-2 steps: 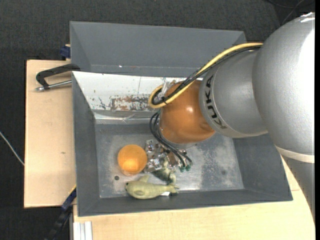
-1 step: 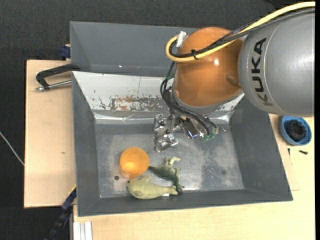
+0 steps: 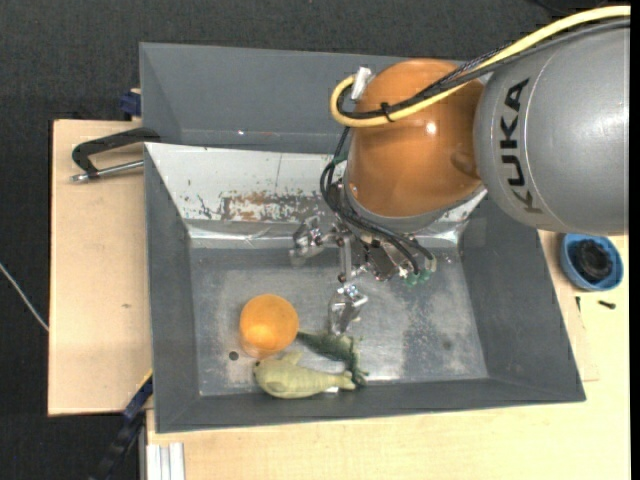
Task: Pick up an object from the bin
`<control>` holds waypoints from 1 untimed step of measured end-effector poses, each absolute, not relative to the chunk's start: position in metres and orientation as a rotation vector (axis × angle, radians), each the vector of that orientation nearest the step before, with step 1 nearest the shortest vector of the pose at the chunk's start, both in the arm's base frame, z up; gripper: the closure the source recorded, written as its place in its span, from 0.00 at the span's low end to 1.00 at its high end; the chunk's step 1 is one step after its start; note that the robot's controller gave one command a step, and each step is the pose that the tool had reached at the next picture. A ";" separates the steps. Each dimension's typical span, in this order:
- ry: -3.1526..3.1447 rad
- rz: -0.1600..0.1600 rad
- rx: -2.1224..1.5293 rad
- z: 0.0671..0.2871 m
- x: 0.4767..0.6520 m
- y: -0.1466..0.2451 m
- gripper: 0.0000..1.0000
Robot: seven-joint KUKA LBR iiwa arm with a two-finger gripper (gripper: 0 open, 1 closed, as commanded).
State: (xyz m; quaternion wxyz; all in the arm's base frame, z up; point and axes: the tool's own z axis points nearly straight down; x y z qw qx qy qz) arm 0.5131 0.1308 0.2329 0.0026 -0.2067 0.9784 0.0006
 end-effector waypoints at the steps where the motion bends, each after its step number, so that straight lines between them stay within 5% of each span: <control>1: 3.139 0.001 -0.191 0.083 0.509 0.112 0.00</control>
Offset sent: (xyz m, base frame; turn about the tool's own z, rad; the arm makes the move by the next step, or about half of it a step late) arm -0.0037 -0.0191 -0.1470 0.2937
